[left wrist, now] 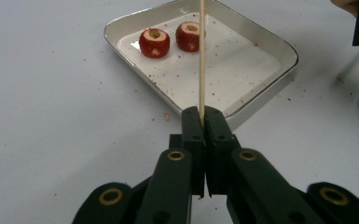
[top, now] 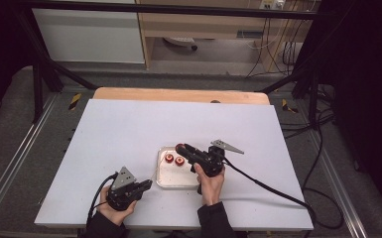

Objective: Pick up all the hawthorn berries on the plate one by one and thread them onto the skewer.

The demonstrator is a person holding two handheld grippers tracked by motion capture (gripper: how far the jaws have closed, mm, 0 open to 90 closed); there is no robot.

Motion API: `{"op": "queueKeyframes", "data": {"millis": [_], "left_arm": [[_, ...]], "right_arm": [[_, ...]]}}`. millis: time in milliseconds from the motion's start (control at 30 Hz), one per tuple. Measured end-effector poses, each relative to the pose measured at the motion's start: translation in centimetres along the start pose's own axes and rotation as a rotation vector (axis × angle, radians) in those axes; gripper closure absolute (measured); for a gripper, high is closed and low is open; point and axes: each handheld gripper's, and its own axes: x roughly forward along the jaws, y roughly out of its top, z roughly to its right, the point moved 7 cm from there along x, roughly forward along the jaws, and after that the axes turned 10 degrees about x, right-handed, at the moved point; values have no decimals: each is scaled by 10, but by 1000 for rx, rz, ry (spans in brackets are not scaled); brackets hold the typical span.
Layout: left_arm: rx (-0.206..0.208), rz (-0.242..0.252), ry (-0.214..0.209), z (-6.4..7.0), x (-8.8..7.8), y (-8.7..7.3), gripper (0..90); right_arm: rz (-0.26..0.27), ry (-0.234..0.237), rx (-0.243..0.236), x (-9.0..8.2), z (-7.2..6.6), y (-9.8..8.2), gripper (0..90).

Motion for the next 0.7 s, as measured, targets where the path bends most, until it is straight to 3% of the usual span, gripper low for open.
{"op": "queueKeyframes", "data": {"millis": [367,700], "left_arm": [[-31,33,3,10,11,11,879],[-30,14,8,12,18,23,879]], "right_arm": [[98,36,26,0,-3,11,606],[184,79,48,0,-6,18,607]]}}
